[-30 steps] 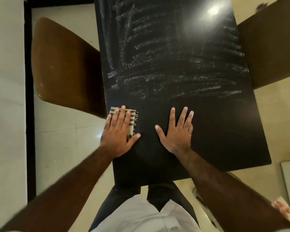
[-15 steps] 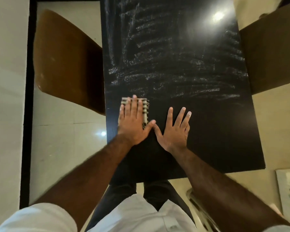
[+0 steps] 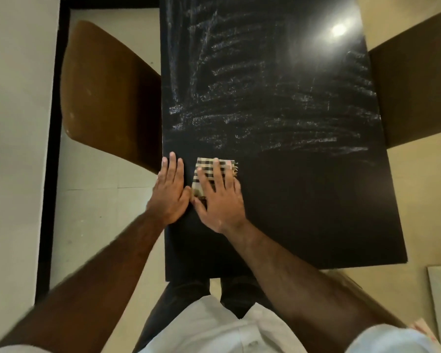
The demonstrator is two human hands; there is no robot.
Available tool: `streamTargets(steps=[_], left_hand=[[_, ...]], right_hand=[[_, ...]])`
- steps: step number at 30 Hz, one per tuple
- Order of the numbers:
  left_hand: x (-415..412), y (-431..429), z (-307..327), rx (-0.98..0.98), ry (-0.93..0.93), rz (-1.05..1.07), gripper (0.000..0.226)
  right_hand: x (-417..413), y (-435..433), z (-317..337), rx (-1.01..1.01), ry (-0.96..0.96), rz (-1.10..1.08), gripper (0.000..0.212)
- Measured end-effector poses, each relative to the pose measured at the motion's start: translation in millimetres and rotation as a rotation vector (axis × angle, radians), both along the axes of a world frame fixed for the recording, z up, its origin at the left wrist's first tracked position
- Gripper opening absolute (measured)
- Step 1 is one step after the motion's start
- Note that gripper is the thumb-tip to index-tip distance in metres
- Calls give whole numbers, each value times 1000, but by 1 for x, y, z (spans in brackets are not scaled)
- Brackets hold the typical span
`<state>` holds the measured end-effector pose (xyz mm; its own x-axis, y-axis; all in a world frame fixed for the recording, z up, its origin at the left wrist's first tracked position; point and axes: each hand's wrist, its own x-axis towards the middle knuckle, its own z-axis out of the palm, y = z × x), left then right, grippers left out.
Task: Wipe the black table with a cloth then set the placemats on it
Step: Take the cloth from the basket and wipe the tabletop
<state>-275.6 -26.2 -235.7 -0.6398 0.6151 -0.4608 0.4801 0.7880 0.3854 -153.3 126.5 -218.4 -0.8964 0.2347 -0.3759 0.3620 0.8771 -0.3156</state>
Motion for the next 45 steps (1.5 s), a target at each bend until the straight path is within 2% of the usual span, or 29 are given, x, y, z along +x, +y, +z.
streamTargets(steps=[3, 6, 10, 14, 16, 20, 25, 30, 35, 39, 42, 45], left_hand=[[5, 4, -6, -84, 62, -45, 93], [9, 15, -6, -153, 137, -87, 107], [12, 46, -3, -167, 74, -179, 128], [11, 67, 3, -214, -34, -185, 152], [9, 68, 6, -231, -57, -193, 160], [7, 66, 8, -244, -90, -204, 170], [7, 72, 15, -302, -114, -203, 181], [8, 79, 15, -365, -104, -178, 190], [9, 83, 17, -380, -96, -168, 191], [11, 82, 22, -381, -81, -183, 190], [14, 83, 26, -389, -66, -186, 190], [17, 88, 31, -413, -75, -159, 192]], right_hand=[[11, 6, -10, 40, 1, 20, 83], [35, 38, -10, 88, 3, -130, 84], [60, 97, -9, 179, -72, -354, 86], [33, 124, -15, 199, -57, -451, 86], [9, 116, -18, 207, -22, -437, 87], [-17, 76, -17, 151, 14, -224, 87], [24, 72, -9, 99, 12, -123, 83], [73, 122, -9, 201, -55, -443, 84], [41, 132, -17, 200, -49, -620, 86], [21, 96, -16, 152, -1, -424, 85], [45, 79, -8, 92, -5, -283, 84], [89, 97, -5, 92, -49, -293, 85]])
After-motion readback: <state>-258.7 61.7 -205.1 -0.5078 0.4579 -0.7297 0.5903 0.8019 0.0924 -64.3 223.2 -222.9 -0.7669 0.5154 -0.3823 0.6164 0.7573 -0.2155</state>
